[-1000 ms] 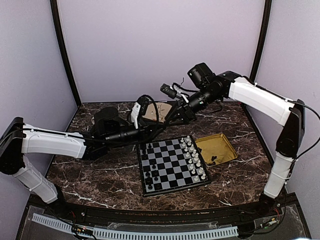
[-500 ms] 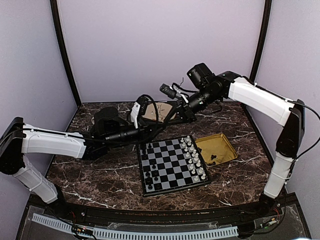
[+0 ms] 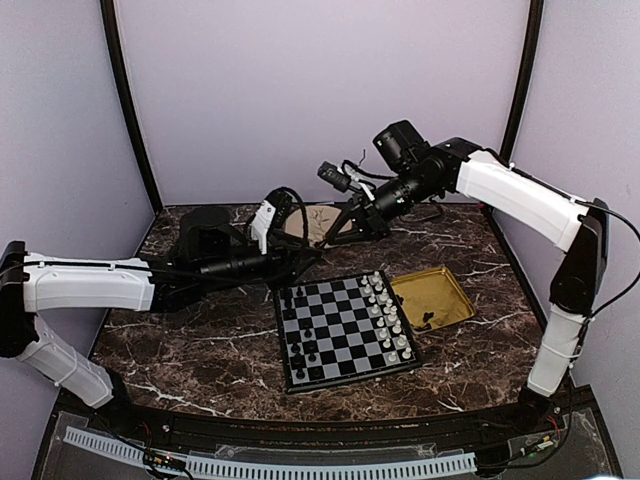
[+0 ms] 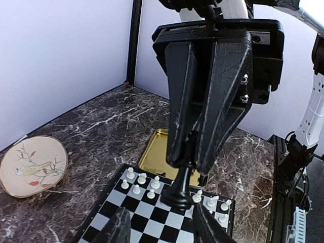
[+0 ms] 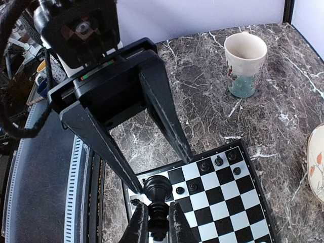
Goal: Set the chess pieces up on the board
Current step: Pass from the left arm to the right, then place the queen at d8.
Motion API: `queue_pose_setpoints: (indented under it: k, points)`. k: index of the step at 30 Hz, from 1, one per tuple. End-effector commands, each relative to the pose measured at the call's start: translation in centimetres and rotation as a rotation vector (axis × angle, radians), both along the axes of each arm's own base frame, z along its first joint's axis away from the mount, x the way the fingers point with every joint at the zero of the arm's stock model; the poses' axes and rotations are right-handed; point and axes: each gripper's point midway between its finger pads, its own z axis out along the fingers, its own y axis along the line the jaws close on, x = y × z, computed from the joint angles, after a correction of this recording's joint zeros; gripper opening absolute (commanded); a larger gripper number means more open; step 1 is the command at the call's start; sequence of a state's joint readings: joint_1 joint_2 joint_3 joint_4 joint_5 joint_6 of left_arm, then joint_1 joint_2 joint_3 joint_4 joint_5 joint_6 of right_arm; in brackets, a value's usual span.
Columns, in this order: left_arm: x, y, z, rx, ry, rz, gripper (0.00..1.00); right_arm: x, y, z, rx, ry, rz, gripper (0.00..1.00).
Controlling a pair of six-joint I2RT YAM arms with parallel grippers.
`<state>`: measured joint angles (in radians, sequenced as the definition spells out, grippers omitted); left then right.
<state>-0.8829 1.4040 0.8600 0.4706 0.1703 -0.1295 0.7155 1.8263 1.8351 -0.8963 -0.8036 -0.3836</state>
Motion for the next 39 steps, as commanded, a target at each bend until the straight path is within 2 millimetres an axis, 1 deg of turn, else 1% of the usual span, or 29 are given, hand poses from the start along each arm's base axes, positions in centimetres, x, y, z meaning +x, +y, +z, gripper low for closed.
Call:
queue_pose_setpoints:
  k: [1,4,5,7,9,11,14,16,18,21,23,26,28,30,33,36,39]
  points:
    - [-0.1,2.3,1.3,0.122,-0.075,0.037,0.45,0.4,0.8,1.3,0.024,-0.021,-0.001,0.00]
    - [-0.3,3.4,0.5,0.178,-0.065,0.061,0.45,0.9,1.1,1.2,0.023,-0.018,-0.006,0.00]
    - [-0.4,3.8,0.0,0.201,-0.056,0.066,0.46,1.1,1.2,1.0,0.015,-0.020,-0.013,0.00]
    - [-0.4,4.7,-0.1,0.225,-0.058,0.090,0.46,1.8,1.2,0.1,-0.015,-0.035,-0.039,0.00]
    - [-0.4,5.7,0.4,0.241,-0.073,0.118,0.46,2.6,1.1,-1.0,-0.052,-0.058,-0.065,0.00]
    - [0.0,7.1,1.5,0.247,-0.092,0.167,0.49,3.1,1.0,-2.4,-0.104,-0.089,-0.087,0.00]
    - [1.5,9.8,3.9,0.246,-0.120,0.278,0.56,3.4,1.1,-4.7,-0.189,-0.142,-0.099,0.00]
    - [2.9,11.9,5.2,0.246,-0.129,0.370,0.58,3.2,1.4,-6.2,-0.254,-0.192,-0.098,0.00]
    - [4.2,13.9,5.7,0.244,-0.127,0.442,0.59,2.9,1.7,-7.7,-0.317,-0.232,-0.087,0.00]
    - [5.6,16.4,5.9,0.207,-0.098,0.528,0.58,2.3,2.4,-9.5,-0.378,-0.265,-0.065,0.00]
    - [6.7,18.5,5.6,0.162,-0.057,0.580,0.58,2.2,3.0,-10.5,-0.409,-0.281,-0.055,0.00]
    - [7.4,20.7,4.5,0.105,-0.003,0.606,0.56,2.1,3.9,-11.8,-0.448,-0.293,-0.039,0.00]
    - [7.6,21.8,4.2,0.099,0.008,0.633,0.56,2.3,4.5,-12.5,-0.467,-0.294,-0.033,0.00]
    - [7.5,22.3,4.2,0.111,-0.006,0.649,0.56,2.6,5.0,-13.3,-0.488,-0.293,-0.030,0.00]
    - [7.2,22.5,4.4,0.107,-0.022,0.654,0.56,3.0,5.6,-14.6,-0.519,-0.291,-0.028,0.00]
    - [7.1,22.6,4.5,0.104,-0.028,0.652,0.56,3.7,5.6,-16.2,-0.561,-0.288,-0.037,0.00]
    - [6.9,22.5,4.6,0.105,-0.033,0.648,0.56,3.9,5.6,-17.2,-0.586,-0.283,-0.044,0.00]
